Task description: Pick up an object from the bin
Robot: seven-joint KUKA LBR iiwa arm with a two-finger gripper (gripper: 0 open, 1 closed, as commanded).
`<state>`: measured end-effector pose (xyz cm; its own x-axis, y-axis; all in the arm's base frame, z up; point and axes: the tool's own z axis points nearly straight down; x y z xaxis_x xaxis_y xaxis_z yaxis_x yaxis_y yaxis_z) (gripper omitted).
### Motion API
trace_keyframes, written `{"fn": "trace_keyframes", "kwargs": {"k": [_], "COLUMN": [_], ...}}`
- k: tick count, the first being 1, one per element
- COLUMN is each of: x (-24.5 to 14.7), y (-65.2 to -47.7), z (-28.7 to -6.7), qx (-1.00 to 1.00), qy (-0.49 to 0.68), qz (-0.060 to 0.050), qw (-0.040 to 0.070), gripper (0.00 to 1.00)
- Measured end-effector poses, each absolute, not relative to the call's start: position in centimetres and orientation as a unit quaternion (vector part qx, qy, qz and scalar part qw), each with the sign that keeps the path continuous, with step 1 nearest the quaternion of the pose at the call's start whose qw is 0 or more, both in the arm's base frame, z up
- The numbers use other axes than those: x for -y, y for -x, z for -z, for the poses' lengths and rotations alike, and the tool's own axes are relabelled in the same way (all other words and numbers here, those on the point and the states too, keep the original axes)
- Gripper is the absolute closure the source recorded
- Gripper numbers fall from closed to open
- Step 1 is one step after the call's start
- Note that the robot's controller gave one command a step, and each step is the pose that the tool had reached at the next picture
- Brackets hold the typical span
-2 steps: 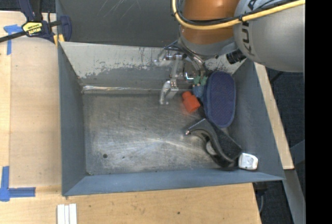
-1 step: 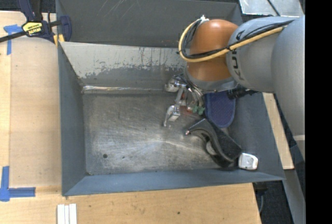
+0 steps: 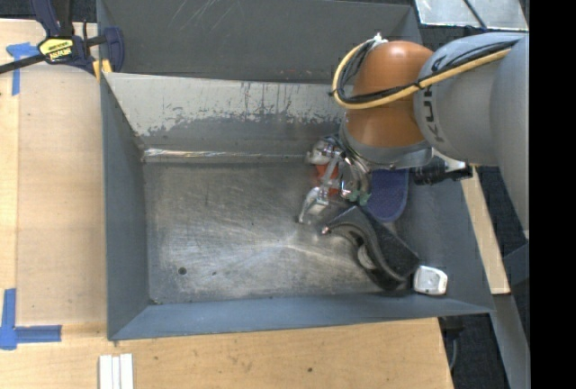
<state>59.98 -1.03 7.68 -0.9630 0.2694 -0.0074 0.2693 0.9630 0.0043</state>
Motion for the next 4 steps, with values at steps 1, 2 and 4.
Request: {"fn": "trace_keyframes", "kwargs": {"k": [1,2,4], "x": [6.4,6.2,9.8], "y": [-61.7,-61.7,-61.2], "z": [-10.1,-10.1,-16.8], "qx": [-0.977,-0.977,-0.983], "qy": [-0.212,-0.211,-0.185], "qz": [0.000,0.000,0.000], "qw": [0.004,0.003,0.004], "gripper": [0.00,1.00,1.00]}}
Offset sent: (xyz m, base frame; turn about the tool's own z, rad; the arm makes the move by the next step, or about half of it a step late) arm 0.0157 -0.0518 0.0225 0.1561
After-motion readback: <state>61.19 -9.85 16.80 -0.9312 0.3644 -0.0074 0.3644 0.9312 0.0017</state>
